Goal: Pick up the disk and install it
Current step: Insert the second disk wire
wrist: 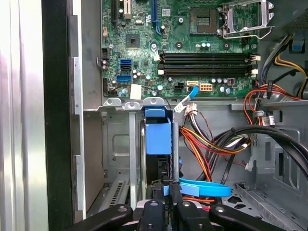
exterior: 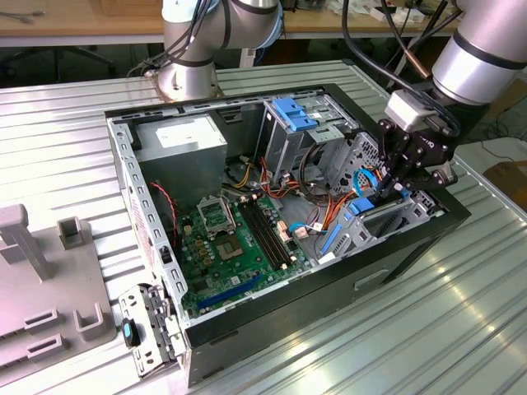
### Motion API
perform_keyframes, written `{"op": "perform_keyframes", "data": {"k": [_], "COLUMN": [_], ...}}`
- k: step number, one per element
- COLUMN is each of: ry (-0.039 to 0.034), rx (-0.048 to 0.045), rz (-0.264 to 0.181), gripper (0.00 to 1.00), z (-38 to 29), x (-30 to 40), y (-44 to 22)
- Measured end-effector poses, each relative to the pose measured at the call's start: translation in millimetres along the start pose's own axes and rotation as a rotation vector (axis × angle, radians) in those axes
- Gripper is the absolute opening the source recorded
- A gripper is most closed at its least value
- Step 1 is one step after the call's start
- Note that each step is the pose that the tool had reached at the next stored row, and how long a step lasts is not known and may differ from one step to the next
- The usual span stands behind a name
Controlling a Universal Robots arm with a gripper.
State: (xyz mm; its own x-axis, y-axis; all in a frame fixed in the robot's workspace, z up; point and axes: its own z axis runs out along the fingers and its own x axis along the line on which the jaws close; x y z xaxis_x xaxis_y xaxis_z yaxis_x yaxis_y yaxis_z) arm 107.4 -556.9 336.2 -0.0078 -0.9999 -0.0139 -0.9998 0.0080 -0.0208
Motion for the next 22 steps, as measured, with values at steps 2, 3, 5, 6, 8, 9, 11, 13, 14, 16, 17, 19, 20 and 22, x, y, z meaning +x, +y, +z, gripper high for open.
{"op": "perform_keyframes", "data": {"k": [2,3,5,6,8,9,11,13,14,16,17,19,20,22], "ry": [-0.0021,-0.0012,-0.0011,-0.0007,-0.0003,0.0,0.0,0.0,0.0,0.0001,0.0001,0.0001,0.0001,0.0001], "rx": [0.0002,0.0004,0.0004,0.0004,0.0004,0.0004,0.0004,0.0005,0.0006,0.0006,0.0007,0.0008,0.0009,0.001], "rz": [0.0,0.0,0.0,0.0,0.0,0.0,0.0,0.0,0.0,0.0,0.0,0.0,0.0,0.0], "gripper": [0.24,0.24,0.24,0.24,0.24,0.24,0.24,0.24,0.22,0.11,0.11,0.11,0.11,0.11], "z": [0.8,-0.2,-3.5,-7.2,-18.2,-23.7,-27.3,-27.2,-27.3,-27.3,-27.3,-27.3,-27.3,-27.3], "x": [0.0,0.0,-0.1,-0.1,-0.3,-0.4,-0.4,-0.4,-0.4,-0.4,-0.4,-0.4,-0.4,-0.4], "y": [-0.1,-0.1,-0.1,-0.2,-0.4,-0.5,-0.6,-0.6,-0.6,-0.6,-0.6,-0.6,-0.6,-0.6]}}
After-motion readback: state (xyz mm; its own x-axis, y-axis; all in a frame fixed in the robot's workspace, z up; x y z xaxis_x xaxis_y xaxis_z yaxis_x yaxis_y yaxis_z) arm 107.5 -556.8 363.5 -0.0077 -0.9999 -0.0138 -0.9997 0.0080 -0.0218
